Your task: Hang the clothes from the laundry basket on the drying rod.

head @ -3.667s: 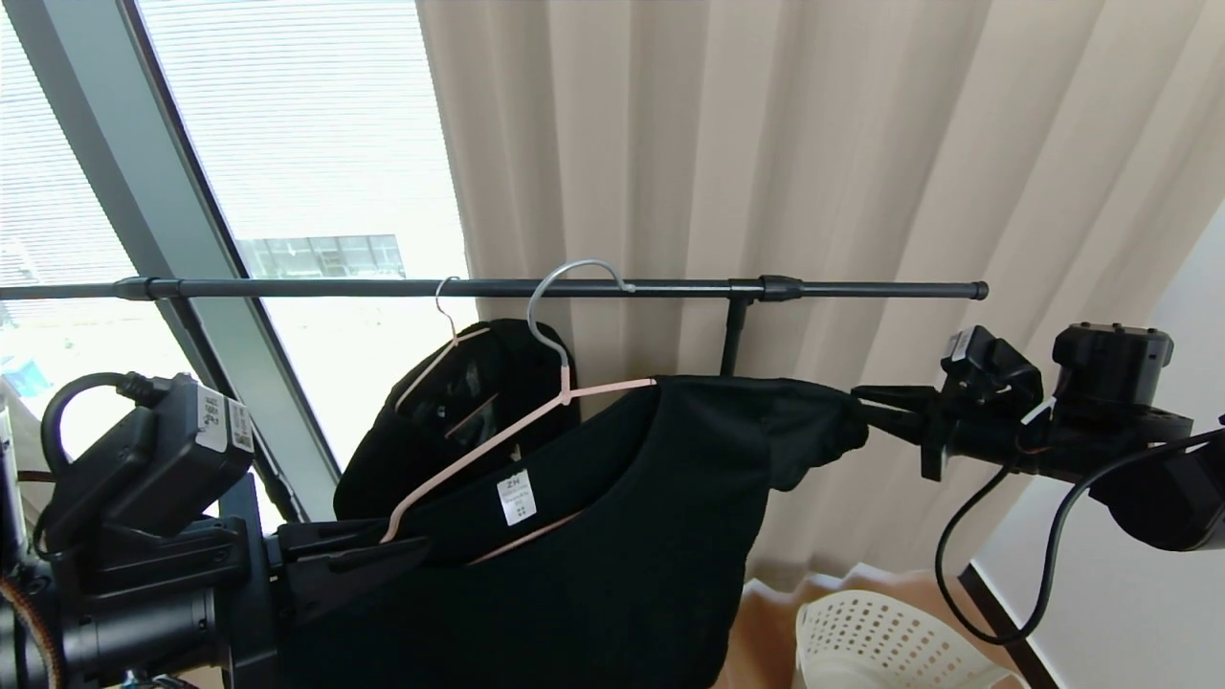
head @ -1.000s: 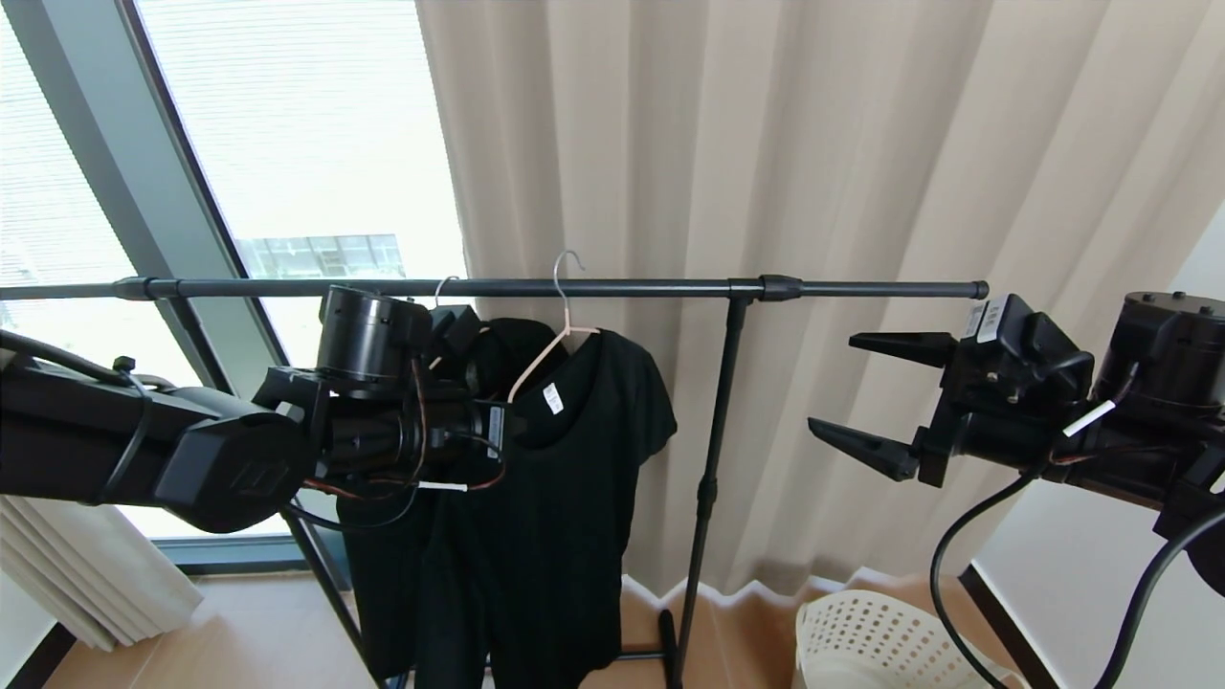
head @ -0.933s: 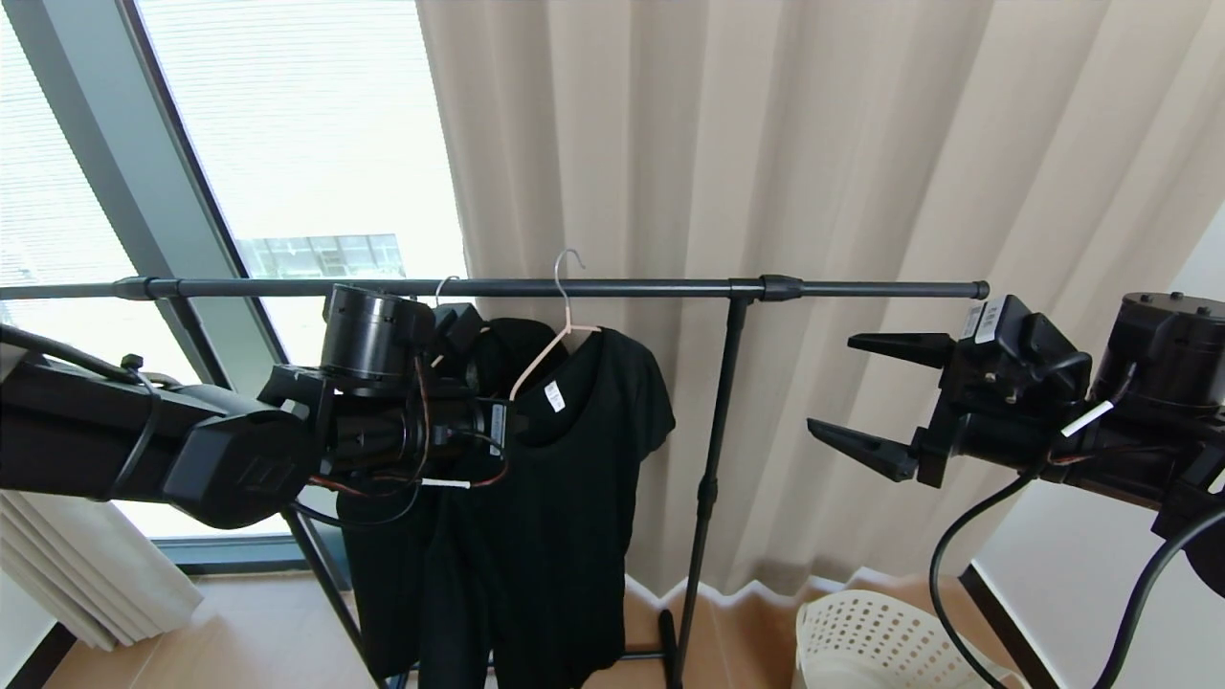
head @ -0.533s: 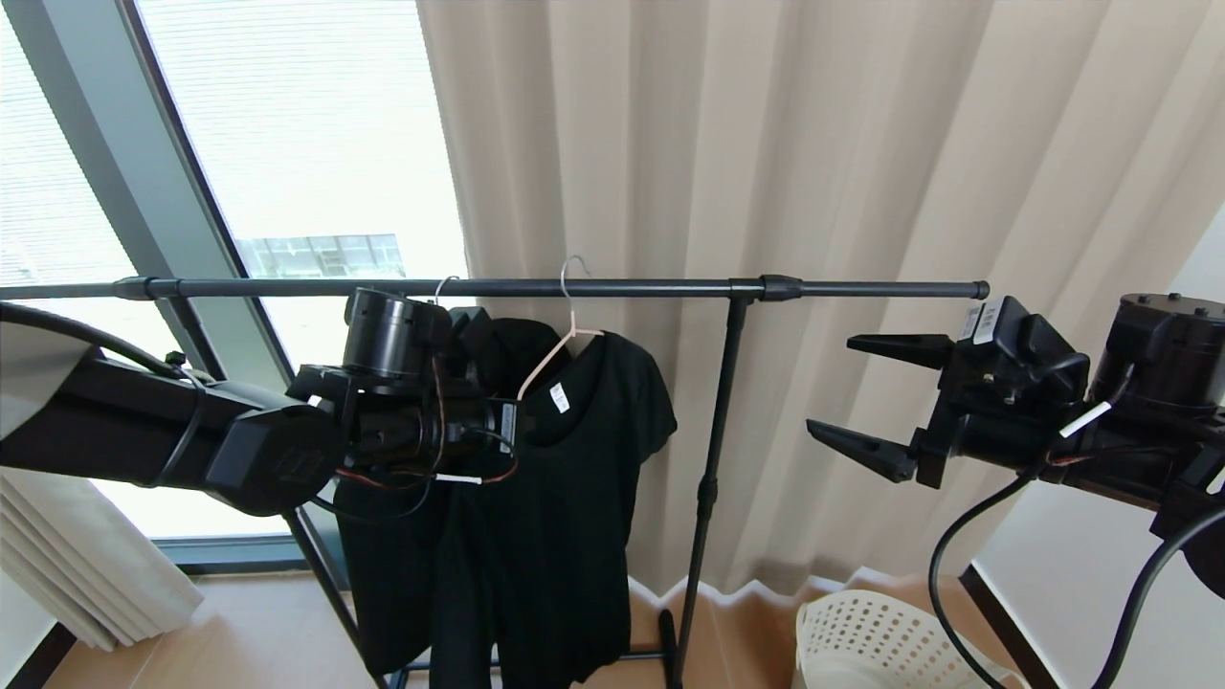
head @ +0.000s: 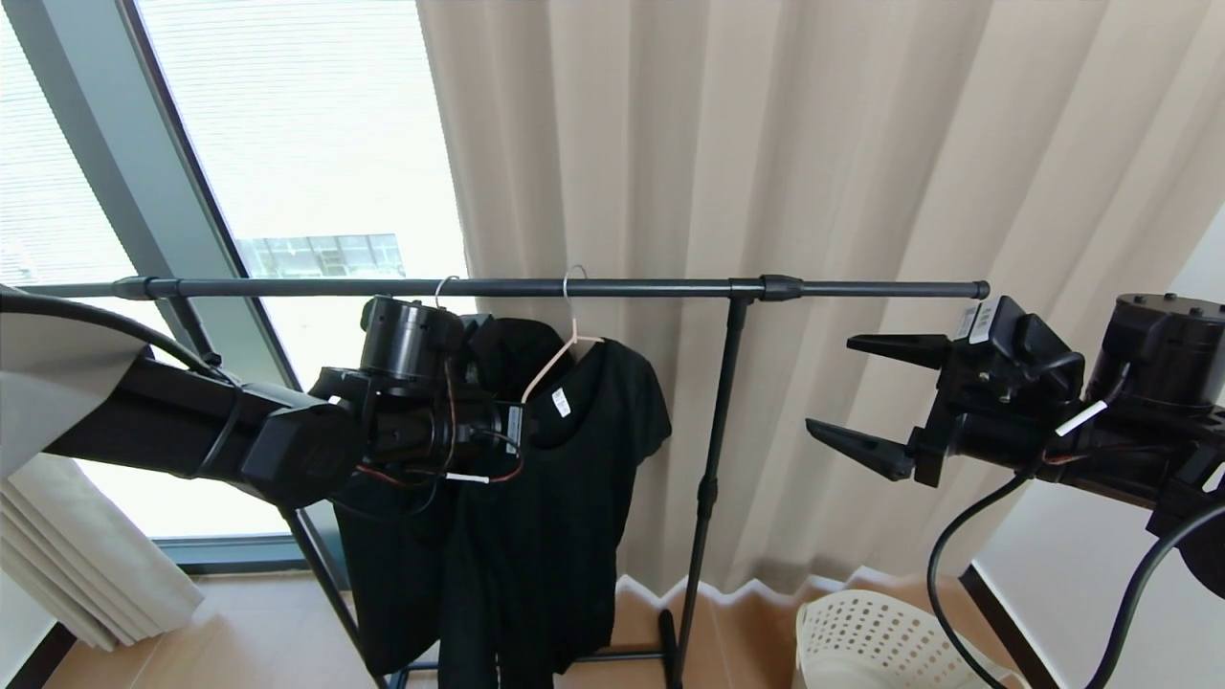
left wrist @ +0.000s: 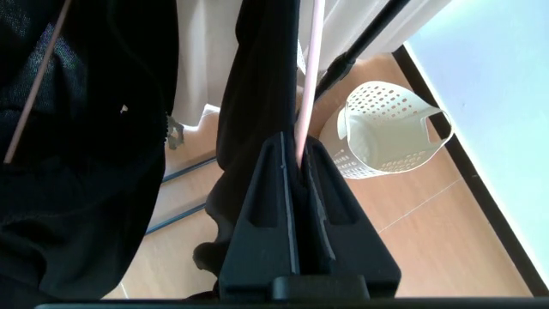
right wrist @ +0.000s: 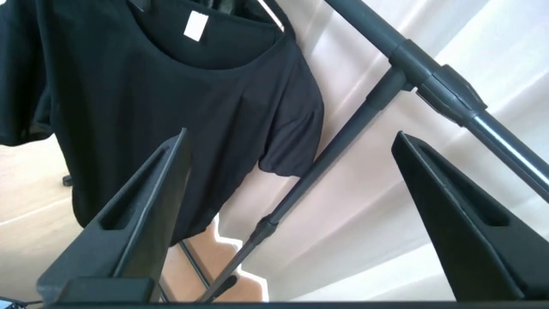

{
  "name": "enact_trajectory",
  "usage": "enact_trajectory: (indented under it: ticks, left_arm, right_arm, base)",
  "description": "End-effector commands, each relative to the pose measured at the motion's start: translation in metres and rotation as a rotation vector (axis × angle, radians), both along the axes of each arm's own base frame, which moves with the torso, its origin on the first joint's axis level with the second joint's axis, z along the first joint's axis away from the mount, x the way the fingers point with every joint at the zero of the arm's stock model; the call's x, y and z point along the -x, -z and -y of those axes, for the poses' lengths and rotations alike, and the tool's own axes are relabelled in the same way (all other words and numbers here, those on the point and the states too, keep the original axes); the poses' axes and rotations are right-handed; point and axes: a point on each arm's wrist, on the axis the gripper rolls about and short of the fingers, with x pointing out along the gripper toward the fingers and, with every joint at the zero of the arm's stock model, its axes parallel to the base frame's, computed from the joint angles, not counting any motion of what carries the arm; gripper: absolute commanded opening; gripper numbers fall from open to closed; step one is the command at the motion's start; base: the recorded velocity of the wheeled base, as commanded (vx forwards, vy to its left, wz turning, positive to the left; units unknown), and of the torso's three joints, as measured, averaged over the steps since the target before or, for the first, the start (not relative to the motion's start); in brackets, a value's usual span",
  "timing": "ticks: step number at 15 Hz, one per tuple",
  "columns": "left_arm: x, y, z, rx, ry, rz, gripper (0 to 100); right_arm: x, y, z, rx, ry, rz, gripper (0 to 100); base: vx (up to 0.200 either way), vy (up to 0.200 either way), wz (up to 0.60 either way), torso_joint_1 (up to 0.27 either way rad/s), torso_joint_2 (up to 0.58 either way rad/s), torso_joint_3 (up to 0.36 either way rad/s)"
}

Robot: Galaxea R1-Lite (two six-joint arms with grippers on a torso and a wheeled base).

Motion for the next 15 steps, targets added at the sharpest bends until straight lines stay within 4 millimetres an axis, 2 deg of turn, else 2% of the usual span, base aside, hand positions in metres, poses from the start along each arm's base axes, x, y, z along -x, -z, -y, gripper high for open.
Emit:
enact_trajectory:
  ticks: [1,13,14,15]
  left_arm:
    - [-0.0007,0.0028,0.0001,-0.003,-0.001,-0.007,0]
    - [0.0011,0.0053,0.0009,-0.032,-0.024,-0.006,0]
    - [0.0028,0.0071,0.0007,-0.037,-0.025,-0.012,100]
    - [0.0029,0.0075,0.0004,-0.043,-0.032,-0.011,100]
  right_arm:
    - [-0.0006,0.0011,-0.0005,0.001,-0.002,-0.003,100]
    - [-0.0026,0.0013,0.0001,0.001,0.001,-0.003,100]
    - [-0.0028,0.001,0.0,0.0,0.001,-0.002,100]
    - [-0.0031,0.0014,0.0,0.001,0.001,-0.003,100]
  base:
    - [0.0,0.0,0.0,0.0,0.0,0.0]
    - [0.0,0.0,0.0,0.0,0.0,0.0]
    - [0.0,0.0,0.0,0.0,0.0,0.0]
    - [0.0,0.0,0.0,0.0,0.0,0.0]
